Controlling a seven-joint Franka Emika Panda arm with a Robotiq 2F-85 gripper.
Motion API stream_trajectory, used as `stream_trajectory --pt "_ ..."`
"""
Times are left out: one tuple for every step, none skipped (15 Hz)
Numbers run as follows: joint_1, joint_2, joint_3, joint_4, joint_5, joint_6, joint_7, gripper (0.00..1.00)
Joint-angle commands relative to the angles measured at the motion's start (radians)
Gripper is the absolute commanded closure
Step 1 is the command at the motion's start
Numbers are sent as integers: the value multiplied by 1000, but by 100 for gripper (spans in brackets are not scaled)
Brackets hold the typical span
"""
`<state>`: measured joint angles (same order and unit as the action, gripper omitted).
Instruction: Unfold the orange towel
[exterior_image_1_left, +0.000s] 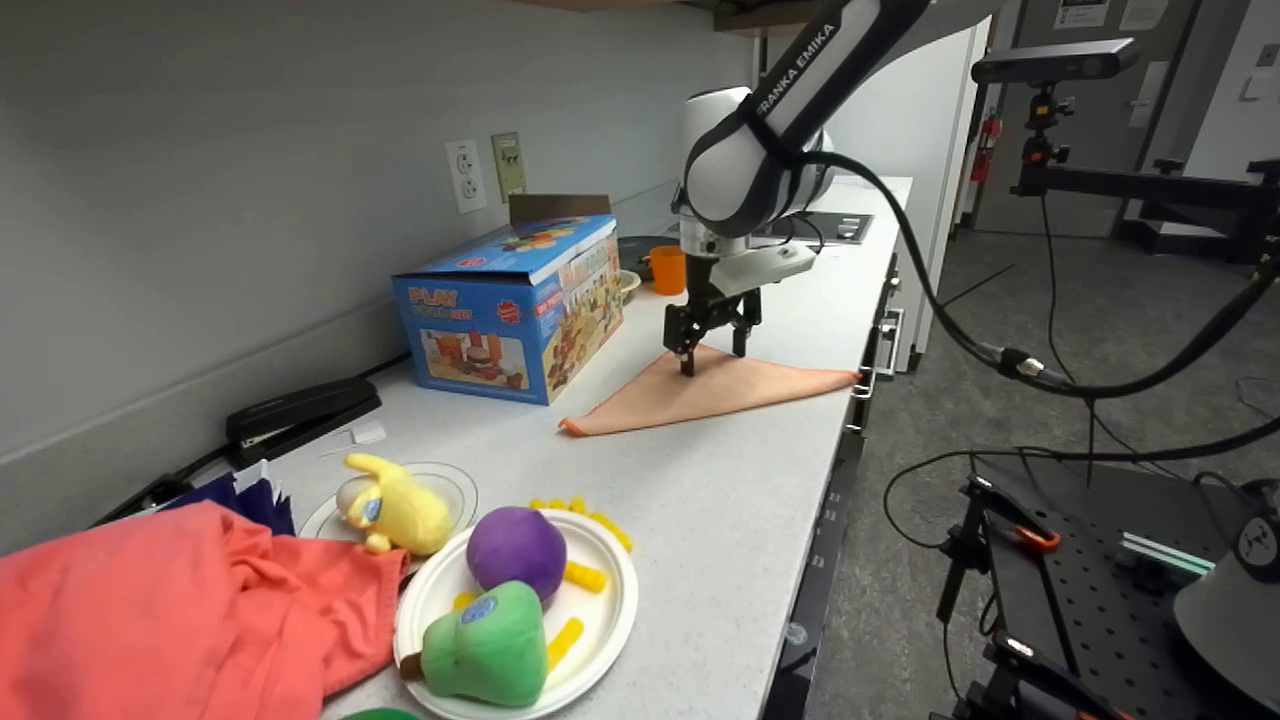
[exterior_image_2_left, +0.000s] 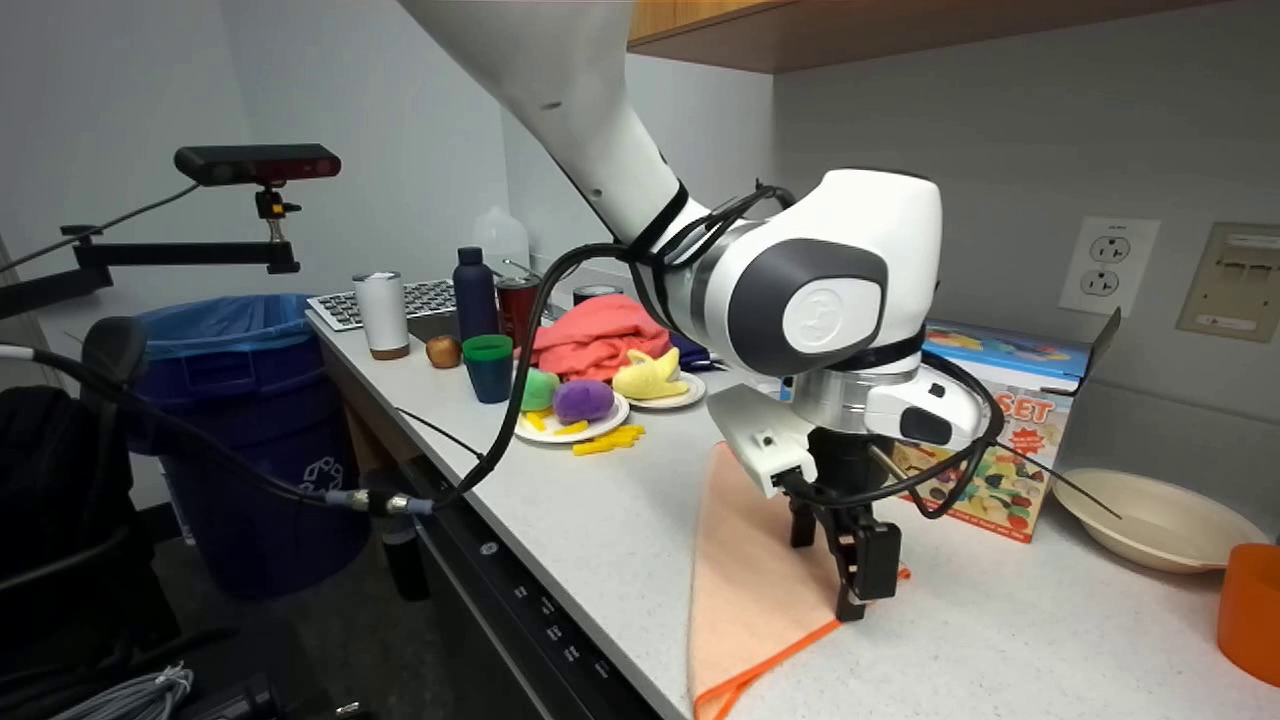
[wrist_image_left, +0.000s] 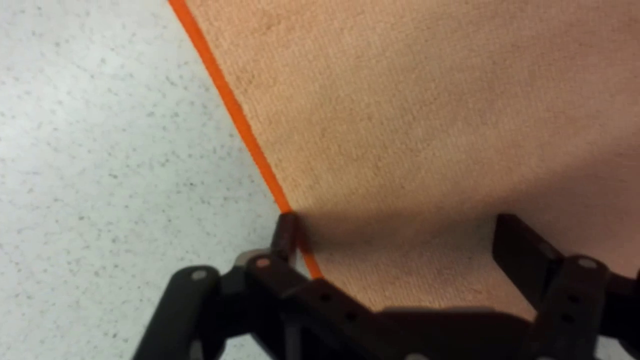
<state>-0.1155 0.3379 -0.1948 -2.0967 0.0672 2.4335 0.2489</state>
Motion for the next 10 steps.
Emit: stream_trajectory --pt "-40 -20 34 -2 71 -16 -78 0" --pt "-45 -22 37 -2 88 -17 -91 0" --pt "-46 -23 36 -2 96 -17 -99 0" --pt "-39 -23 26 -3 78 -13 -91 0" --pt "-31 -22 15 -3 54 -10 -77 0" --pt "-27 -22 7 -4 36 -9 -66 0" --pt "-19 -23 -3 -6 9 -6 -50 0" --pt "-17 -24 -8 -8 -8 -4 -47 0" --pt "-19 -24 -9 -9 -16 -5 -49 0" --pt "-20 -23 -10 -9 -23 -5 -50 0"
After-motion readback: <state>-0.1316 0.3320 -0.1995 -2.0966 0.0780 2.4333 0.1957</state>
